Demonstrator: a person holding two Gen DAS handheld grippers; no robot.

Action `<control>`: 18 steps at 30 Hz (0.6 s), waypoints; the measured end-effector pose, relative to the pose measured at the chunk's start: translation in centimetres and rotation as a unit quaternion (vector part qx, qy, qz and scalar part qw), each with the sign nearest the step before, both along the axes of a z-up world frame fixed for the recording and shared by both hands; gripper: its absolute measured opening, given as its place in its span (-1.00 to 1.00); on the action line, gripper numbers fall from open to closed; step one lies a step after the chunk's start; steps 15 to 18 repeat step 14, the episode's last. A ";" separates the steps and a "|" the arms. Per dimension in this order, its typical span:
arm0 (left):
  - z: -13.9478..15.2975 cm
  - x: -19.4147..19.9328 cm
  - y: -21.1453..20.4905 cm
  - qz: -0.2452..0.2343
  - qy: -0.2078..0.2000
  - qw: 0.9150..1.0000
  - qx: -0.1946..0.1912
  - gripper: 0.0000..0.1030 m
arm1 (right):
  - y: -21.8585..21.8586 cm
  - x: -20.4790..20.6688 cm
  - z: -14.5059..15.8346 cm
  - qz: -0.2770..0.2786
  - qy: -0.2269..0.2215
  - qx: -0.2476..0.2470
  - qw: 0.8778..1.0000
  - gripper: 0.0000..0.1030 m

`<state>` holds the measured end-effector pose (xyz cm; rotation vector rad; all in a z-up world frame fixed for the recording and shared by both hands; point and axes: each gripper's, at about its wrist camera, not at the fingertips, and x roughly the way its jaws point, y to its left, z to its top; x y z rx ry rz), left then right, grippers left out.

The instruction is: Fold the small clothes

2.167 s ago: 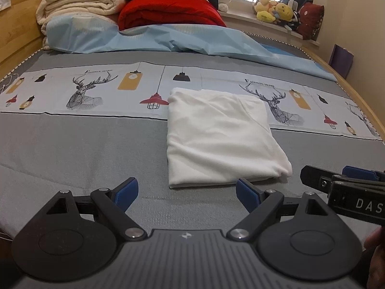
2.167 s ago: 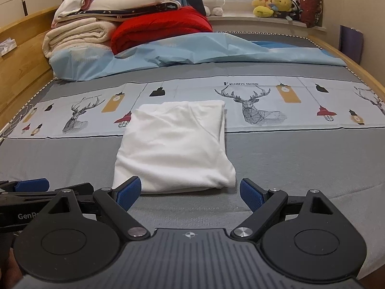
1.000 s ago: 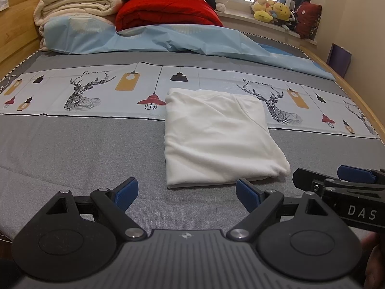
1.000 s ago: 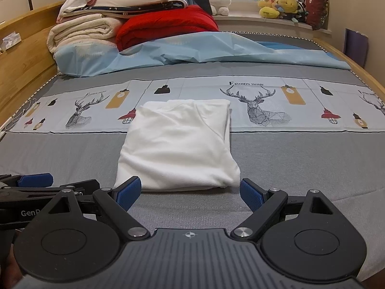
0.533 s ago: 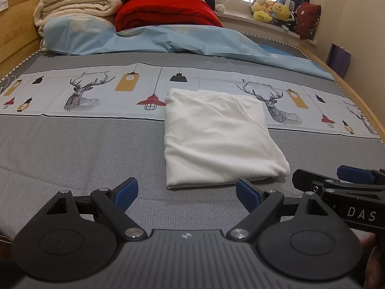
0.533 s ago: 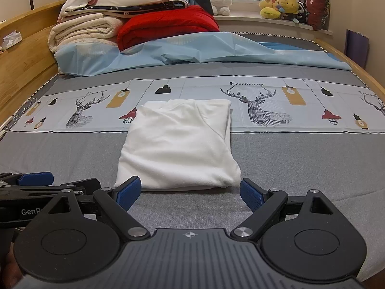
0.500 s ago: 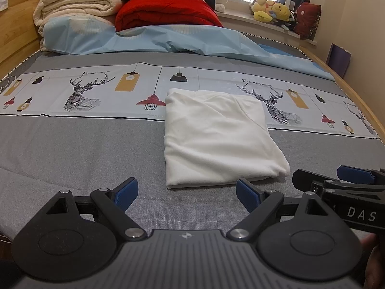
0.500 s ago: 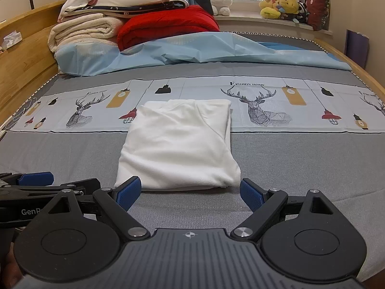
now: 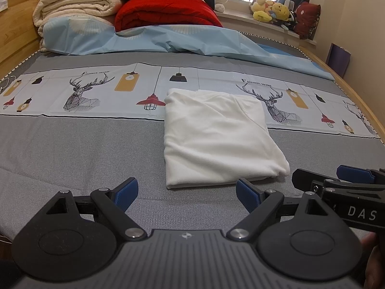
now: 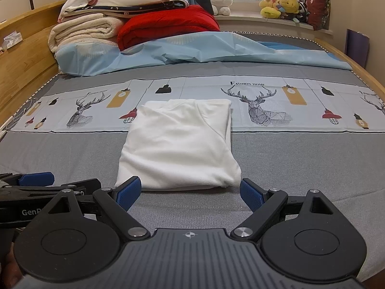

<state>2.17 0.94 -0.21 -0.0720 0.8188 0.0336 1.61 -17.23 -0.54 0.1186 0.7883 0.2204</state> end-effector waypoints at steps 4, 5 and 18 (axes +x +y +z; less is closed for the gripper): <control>0.0 0.0 0.0 0.000 0.000 1.000 0.000 0.78 | 0.0 0.0 0.0 0.001 0.000 -0.001 1.000 0.74; 0.0 0.0 0.0 0.000 0.000 1.000 0.000 0.78 | 0.0 0.0 0.0 0.000 0.000 0.000 1.000 0.74; 0.0 0.0 -0.1 0.000 0.001 1.000 0.000 0.78 | 0.0 0.0 0.0 0.000 0.000 0.000 1.000 0.74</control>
